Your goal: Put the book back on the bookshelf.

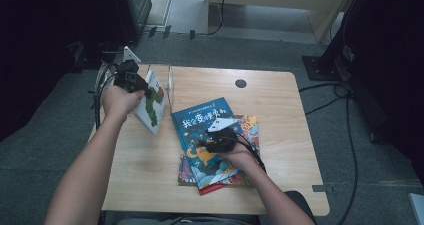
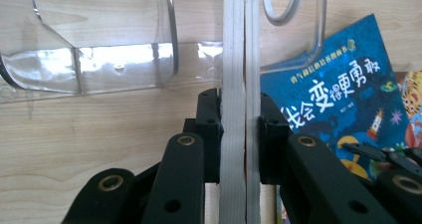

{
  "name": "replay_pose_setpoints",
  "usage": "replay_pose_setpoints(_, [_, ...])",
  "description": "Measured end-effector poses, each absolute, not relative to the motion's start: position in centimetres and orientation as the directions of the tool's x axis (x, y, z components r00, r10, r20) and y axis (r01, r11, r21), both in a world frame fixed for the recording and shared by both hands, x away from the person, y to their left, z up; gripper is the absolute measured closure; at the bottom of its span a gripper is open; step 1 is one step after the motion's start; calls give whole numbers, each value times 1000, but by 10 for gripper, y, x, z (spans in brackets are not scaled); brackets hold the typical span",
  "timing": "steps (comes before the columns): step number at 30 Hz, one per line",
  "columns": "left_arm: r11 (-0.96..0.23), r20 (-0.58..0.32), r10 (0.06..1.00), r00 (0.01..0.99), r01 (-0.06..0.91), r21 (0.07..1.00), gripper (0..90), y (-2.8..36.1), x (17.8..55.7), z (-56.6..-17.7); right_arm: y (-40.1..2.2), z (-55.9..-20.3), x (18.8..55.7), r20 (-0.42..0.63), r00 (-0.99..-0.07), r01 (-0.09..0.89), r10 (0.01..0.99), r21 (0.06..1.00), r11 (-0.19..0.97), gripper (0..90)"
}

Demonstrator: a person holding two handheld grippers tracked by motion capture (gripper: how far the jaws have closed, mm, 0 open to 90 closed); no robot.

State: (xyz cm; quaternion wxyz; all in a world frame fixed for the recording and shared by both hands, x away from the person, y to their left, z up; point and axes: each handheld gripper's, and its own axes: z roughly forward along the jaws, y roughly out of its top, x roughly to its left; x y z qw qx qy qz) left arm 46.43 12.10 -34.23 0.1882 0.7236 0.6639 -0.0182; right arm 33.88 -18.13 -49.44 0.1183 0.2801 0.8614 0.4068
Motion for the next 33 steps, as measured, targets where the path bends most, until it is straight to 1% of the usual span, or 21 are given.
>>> replay_pose_setpoints(5, [-38,-289,951,111,968,247,779,117,474,-345,-181,-494,339,22,-815,385,579,767,513,492])
replay_pose_setpoints(18, [-13,-269,960,81,969,247,777,109,501,-355,-181,-495,336,22,-806,393,592,767,506,494])
replay_pose_setpoints(33, [-9,-264,962,73,971,237,775,101,519,-365,-184,-495,332,20,-803,393,595,769,505,497])
